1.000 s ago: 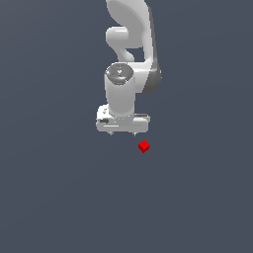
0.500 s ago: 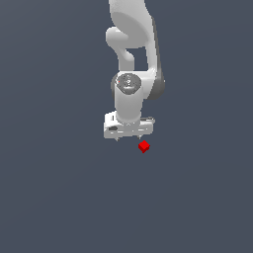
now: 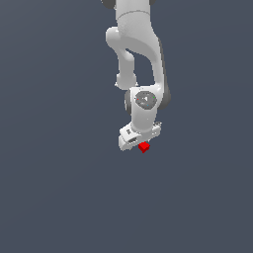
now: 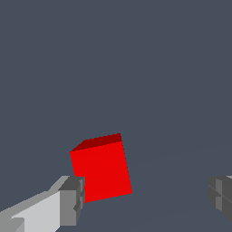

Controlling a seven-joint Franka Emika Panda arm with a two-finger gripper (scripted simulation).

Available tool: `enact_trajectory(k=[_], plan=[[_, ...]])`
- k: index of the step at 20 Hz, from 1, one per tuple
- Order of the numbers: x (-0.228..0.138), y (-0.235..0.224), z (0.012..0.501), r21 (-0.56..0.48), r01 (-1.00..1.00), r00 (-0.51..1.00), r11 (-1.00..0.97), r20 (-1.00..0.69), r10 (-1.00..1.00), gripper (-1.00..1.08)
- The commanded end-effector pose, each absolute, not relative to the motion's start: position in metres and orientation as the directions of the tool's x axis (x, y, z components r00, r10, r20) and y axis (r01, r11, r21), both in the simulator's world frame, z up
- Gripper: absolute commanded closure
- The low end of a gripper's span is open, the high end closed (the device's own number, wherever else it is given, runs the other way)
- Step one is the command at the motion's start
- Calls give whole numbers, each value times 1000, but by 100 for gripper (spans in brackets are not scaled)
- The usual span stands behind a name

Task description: Pick up the red cube and move it to a goal position.

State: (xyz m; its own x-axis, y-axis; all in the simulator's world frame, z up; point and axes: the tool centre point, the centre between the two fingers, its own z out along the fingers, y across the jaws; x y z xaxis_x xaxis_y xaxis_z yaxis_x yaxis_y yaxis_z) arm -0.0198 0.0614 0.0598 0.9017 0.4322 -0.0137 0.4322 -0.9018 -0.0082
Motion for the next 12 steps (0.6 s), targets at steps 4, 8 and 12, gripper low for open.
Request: enact_trajectory(k=[4,8,12], plan=[[-26,83,33,-4,554,832,-832,-3,554,-92],[-29,90,22,-2,597,803,-803,0,597,-92],[-30,91,20,0,605,796,-796,0,605,108]])
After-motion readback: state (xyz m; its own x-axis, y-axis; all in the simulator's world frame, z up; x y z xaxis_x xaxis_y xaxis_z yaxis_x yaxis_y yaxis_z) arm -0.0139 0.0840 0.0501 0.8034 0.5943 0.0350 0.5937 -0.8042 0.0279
